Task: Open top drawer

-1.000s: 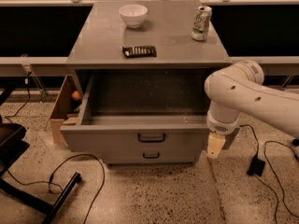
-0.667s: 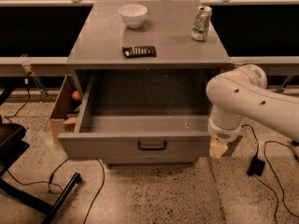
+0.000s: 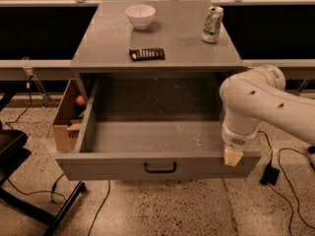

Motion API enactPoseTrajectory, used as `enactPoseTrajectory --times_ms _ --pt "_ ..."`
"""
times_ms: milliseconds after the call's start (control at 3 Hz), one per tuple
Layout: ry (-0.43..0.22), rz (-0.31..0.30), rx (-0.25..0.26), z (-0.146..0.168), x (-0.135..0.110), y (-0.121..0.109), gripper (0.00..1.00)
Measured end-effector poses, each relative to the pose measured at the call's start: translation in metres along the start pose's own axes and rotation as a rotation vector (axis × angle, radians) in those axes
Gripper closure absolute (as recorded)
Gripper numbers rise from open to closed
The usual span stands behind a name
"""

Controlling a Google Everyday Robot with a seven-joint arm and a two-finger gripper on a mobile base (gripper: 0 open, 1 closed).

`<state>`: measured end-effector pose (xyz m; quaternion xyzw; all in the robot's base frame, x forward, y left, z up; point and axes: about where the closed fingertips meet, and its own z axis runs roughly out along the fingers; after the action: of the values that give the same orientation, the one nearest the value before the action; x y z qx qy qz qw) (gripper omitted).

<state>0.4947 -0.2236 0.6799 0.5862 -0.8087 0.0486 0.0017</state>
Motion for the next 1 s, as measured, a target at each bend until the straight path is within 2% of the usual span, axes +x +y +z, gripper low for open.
enactPoseTrajectory --times_ms 333,667,1000 --pt "0.0 0.0 0.0 0.0 0.003 0.0 1.0" --pt "0.033 0.038 0.001 -0.009 0.021 0.015 1.0" --pt "0.05 0.059 0.0 -0.011 0.029 0.022 1.0"
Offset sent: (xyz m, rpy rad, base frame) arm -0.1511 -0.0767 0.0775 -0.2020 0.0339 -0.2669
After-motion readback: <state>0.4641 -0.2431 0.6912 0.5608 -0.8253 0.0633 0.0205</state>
